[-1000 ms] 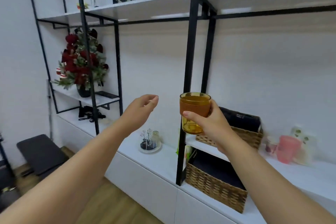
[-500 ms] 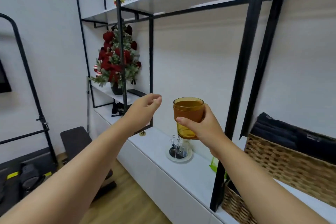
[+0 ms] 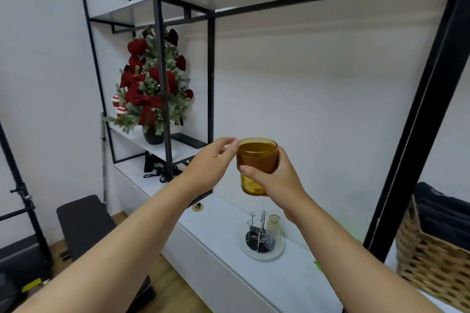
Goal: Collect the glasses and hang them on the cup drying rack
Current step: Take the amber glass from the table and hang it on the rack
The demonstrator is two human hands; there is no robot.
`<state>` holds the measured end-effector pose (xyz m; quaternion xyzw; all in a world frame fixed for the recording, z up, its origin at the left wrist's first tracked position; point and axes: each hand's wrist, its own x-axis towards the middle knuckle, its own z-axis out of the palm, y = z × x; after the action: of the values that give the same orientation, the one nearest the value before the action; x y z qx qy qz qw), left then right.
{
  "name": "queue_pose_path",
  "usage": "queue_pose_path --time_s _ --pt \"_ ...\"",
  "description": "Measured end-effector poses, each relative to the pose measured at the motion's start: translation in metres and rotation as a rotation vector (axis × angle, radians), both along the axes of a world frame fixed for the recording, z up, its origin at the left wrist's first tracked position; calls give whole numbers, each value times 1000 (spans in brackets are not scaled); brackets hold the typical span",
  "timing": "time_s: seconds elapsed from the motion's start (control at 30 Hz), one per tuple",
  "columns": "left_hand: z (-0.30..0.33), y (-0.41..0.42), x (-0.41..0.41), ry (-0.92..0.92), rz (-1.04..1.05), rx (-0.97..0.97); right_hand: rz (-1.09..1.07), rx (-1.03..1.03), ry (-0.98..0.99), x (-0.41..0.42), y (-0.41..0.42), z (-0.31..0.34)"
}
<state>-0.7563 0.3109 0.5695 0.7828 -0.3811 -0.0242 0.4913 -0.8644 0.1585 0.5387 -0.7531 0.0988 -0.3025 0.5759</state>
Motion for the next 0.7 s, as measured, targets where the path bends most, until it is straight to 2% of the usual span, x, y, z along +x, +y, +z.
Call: queue_pose_path --time_s 0.3,0.43,0.6,0.7 --pt "-6 -60 115 31 -43 -41 29 4 12 156 -47 -11" --pt "6 -87 184 -2 63 2 59 -15 8 235 -63 -4" --pt "12 -117 251 -131 229 30 28 -43 -24 306 -79 2" --pt "12 -132 282 -142 219 8 3 -24 -25 329 -92 -2"
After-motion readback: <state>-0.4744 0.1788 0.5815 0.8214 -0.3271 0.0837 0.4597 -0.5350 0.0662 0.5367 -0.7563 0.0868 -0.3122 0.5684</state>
